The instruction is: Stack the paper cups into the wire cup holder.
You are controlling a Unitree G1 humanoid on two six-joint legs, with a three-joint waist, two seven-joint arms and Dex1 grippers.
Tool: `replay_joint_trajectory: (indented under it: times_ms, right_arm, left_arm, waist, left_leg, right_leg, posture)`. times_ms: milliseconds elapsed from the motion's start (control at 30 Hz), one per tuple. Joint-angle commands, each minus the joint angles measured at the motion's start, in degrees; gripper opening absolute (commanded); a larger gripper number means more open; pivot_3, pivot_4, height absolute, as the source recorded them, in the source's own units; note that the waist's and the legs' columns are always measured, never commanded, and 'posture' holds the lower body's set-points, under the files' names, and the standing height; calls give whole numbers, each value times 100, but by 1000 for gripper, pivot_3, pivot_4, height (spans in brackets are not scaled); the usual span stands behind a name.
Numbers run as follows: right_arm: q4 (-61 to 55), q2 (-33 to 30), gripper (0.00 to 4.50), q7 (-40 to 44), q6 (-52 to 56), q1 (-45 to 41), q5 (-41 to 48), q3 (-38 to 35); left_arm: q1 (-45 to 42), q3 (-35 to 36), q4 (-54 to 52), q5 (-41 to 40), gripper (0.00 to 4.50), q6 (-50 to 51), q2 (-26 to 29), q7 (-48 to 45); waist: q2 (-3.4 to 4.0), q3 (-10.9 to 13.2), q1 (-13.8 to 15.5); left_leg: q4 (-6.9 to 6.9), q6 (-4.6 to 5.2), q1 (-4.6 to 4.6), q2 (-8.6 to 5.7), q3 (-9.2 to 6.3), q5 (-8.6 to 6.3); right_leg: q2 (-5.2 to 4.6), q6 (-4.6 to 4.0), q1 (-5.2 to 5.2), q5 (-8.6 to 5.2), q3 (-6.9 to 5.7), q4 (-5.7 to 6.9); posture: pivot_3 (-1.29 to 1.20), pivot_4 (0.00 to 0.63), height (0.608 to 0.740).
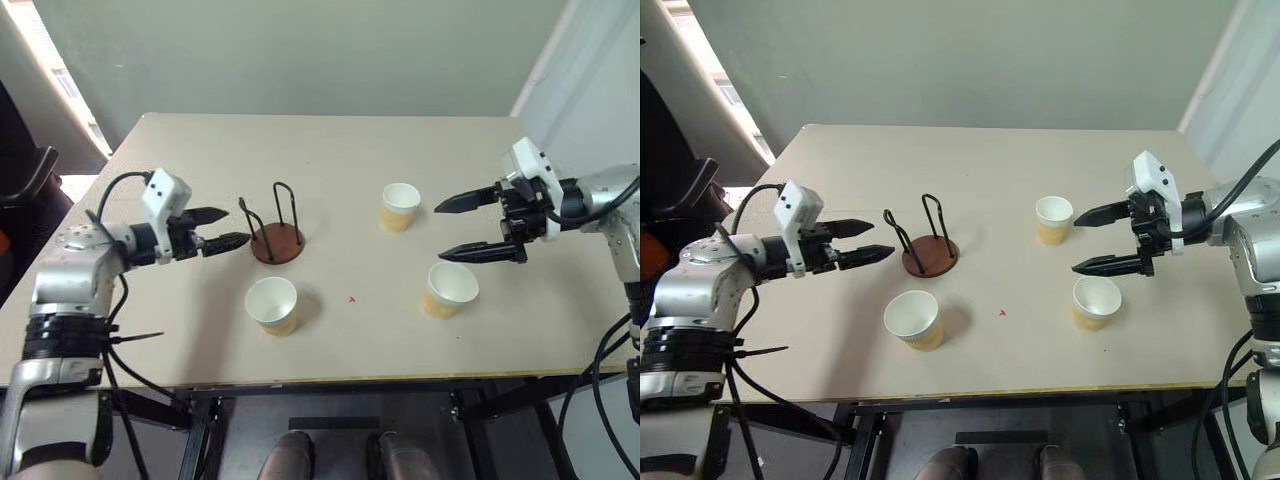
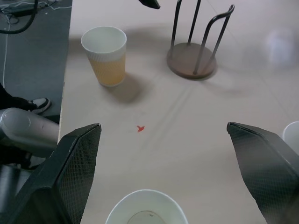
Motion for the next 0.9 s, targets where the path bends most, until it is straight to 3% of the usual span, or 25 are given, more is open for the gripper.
replay_joint_trajectory:
  times_ms: [33,433,567,867,900]
  right_arm:
    - [-231,-82,4500,-55,43,-54,142,-251]
    - [-289,-74,4500,-189,18,-24,26,-217]
    - [-310,-112,4500,-194,35,-36,40,-237]
    - [-452,-168,4500,-294,80,61,81,-284]
    - [-454,-166,4500,-302,76,66,79,-283]
  left_arm:
    - [-104,-33,-148,65,4158,22,-30,27]
    - [-654,139,502,355,4158,-367,-924,1172]
    - [-866,137,904,417,3296,-501,-1085,1347]
    - [-929,131,966,421,47,-520,-1067,1233]
    - [-932,139,953,410,17,-499,-1056,1212]
  waist:
    - [0,0,1]
    - [0,0,22]
    - [0,0,23]
    - [0,0,31]
    - [0,0,32]
  left_leg:
    - [0,0,0,0,0,0]
    - [50,20,3,0,0,3]
    - [70,26,3,-1,1,-1]
    - [72,28,1,-4,2,-2]
    - [72,28,1,-4,2,-2]
  right_leg:
    - [0,1,0,0,0,0]
    - [1,23,30,15,-1,0]
    - [1,31,39,19,0,-2]
    - [2,37,41,21,2,-8]
    - [2,37,41,21,2,-9]
  posture:
    - [0,150,740]
    - [0,150,740]
    - [0,150,740]
    - [0,150,740]
    - [0,150,740]
